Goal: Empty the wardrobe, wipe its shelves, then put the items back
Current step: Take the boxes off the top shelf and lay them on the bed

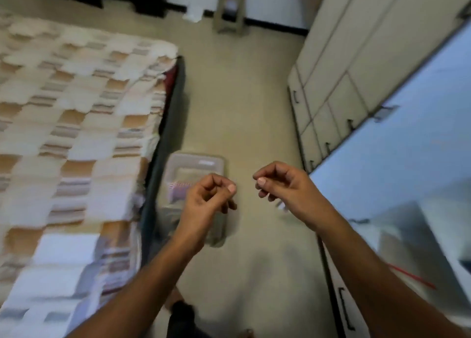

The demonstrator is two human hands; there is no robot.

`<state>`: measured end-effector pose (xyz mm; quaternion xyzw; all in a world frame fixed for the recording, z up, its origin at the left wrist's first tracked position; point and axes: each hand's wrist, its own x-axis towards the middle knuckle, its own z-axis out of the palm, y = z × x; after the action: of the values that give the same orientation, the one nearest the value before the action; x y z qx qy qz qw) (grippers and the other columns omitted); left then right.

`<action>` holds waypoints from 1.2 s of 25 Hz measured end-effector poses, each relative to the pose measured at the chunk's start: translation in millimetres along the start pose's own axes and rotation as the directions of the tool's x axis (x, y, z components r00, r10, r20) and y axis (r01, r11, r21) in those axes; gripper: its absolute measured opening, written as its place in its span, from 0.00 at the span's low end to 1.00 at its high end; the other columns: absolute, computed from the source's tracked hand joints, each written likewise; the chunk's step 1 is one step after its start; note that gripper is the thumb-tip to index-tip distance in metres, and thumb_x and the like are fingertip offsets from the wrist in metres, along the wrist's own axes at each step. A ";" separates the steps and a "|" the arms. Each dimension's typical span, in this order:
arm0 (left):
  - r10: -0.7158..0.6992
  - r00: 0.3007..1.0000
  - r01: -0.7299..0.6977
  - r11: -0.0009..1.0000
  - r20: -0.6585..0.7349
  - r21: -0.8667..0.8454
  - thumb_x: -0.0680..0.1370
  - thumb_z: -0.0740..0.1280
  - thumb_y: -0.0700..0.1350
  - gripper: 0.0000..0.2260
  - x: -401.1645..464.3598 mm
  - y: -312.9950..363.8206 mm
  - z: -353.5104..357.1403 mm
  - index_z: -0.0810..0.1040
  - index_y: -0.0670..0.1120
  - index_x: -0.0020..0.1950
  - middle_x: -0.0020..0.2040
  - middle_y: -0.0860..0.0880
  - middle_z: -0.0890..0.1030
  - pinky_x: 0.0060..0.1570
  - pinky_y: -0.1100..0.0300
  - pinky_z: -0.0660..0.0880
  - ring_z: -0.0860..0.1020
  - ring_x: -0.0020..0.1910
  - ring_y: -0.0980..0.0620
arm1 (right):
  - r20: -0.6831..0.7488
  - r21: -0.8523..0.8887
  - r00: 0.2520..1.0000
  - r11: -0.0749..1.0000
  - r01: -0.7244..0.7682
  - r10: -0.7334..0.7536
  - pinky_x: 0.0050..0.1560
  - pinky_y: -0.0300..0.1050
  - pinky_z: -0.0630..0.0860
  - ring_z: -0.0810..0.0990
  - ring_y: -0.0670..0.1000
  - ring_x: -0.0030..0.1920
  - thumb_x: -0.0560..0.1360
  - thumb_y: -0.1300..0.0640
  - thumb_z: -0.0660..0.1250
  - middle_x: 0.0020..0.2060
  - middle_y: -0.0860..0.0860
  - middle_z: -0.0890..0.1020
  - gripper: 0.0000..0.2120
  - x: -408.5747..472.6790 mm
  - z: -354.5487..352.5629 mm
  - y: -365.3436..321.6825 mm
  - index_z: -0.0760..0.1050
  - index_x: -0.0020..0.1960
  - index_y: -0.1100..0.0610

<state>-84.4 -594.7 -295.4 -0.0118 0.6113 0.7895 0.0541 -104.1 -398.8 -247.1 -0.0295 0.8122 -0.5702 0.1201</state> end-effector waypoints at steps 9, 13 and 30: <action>0.136 0.772 -0.123 0.990 0.621 -0.064 0.70 0.75 0.46 0.08 -37.2 42.7 310.4 0.80 0.43 0.41 0.34 0.34 0.77 0.33 0.63 0.72 0.77 0.31 0.51 | -0.728 -0.030 0.678 0.993 0.111 -0.098 0.39 0.39 0.76 0.82 0.49 0.38 0.79 0.66 0.67 0.37 0.49 0.83 0.06 -244.1 -258.4 -13.7 0.81 0.50 0.58; 0.158 0.628 -0.156 0.985 0.762 -0.076 0.72 0.75 0.43 0.05 -38.2 52.3 405.4 0.81 0.44 0.40 0.33 0.40 0.79 0.34 0.61 0.73 0.79 0.32 0.49 | -0.846 -0.050 0.526 0.995 0.082 -0.086 0.38 0.39 0.76 0.81 0.48 0.38 0.79 0.65 0.67 0.38 0.50 0.83 0.05 -303.6 -318.3 -6.2 0.81 0.51 0.58; 0.133 0.335 -0.174 0.982 0.933 -0.077 0.73 0.72 0.46 0.01 27.5 20.3 681.4 0.82 0.50 0.41 0.36 0.40 0.81 0.34 0.60 0.73 0.80 0.34 0.48 | -0.971 0.213 0.047 0.939 -0.270 0.234 0.55 0.51 0.80 0.81 0.55 0.57 0.70 0.46 0.77 0.58 0.55 0.79 0.32 -412.8 -633.9 102.9 0.70 0.69 0.52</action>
<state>-81.4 60.8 -106.2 0.4978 0.4840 0.6455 0.3181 160.2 295.9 -73.0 0.4995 0.6805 -0.4002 -0.3568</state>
